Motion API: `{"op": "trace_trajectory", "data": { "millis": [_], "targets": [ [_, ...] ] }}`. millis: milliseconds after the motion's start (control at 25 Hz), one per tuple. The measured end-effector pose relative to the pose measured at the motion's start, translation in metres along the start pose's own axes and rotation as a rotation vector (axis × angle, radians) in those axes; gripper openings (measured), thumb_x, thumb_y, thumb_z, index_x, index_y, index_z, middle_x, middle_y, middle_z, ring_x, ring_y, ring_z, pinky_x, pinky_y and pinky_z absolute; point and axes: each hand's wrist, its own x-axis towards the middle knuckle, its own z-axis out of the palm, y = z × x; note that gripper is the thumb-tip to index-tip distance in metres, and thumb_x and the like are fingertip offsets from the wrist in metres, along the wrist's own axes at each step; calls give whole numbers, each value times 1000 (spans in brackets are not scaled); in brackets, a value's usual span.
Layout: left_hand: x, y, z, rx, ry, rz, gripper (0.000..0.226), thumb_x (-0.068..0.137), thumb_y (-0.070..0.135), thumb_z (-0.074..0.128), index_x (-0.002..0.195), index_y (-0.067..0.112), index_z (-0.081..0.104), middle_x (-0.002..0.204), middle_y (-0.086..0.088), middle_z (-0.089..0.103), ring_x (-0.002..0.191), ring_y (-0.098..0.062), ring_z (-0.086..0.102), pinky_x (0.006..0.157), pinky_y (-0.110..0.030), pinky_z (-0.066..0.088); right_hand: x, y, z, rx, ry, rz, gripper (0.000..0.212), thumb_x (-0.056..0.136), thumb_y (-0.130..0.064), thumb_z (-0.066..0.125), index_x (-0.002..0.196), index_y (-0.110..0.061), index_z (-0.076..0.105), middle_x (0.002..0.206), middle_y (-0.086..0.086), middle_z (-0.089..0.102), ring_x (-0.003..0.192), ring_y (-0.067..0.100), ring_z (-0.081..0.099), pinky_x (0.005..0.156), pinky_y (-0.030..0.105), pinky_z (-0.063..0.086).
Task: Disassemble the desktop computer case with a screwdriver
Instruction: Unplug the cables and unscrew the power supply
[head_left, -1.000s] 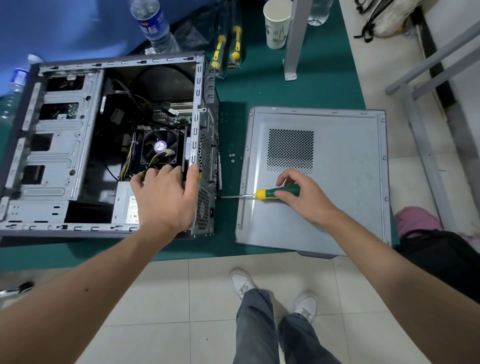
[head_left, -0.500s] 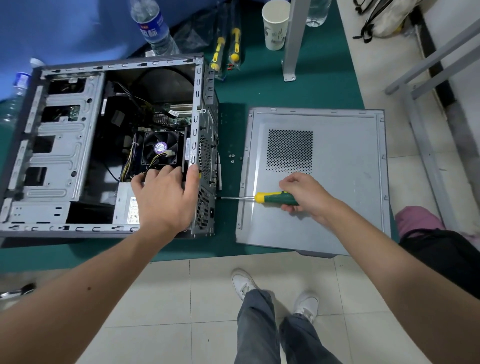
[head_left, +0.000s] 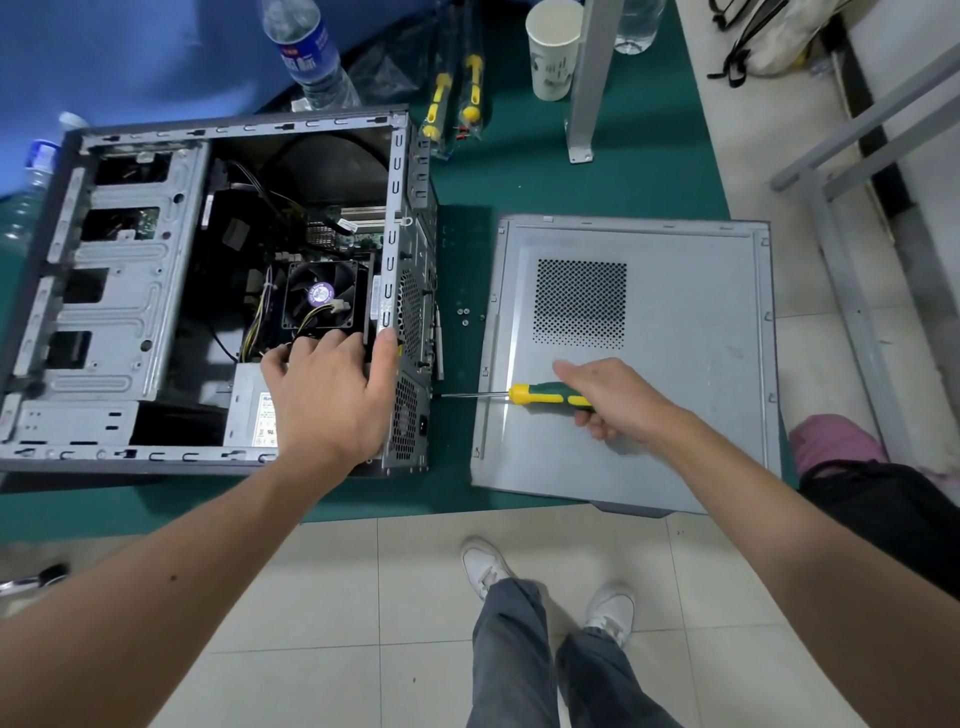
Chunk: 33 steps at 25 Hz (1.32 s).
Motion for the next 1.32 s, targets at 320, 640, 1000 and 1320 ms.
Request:
{"op": "trace_trajectory", "data": {
  "millis": [320,640,1000,1320],
  "targets": [
    [-1,-1,1,4,5,5,63,97,58,9,58,21,43,76,4,52,87,-23,47,102,-47,27,-3,23,6,-125,118,-439,27,74,-3,76,88,-20,61,91,6,56,75,16,54,67,35,50],
    [0,-2,2,6,7,0,65,97,58,8,58,21,45,75,5,52,85,-22,45,101,-46,26,-4,7,4,-171,108,-231,15,96,-34,53,90,-22,58,82,3,58,64,17,52,59,30,42],
    [1,-1,2,-4,18,1,65,98,57,10,56,21,43,72,6,49,83,-22,45,101,-47,26,-2,6,6,-39,101,-61,34,97,-47,50,90,-15,59,78,8,61,46,12,49,46,23,37],
    [0,-1,2,-2,19,-2,65,98,57,10,56,21,44,70,7,49,82,-21,44,102,-47,27,-4,6,6,64,102,-142,24,88,-39,67,92,-17,59,83,5,62,66,19,57,59,30,47]
  ]
}}
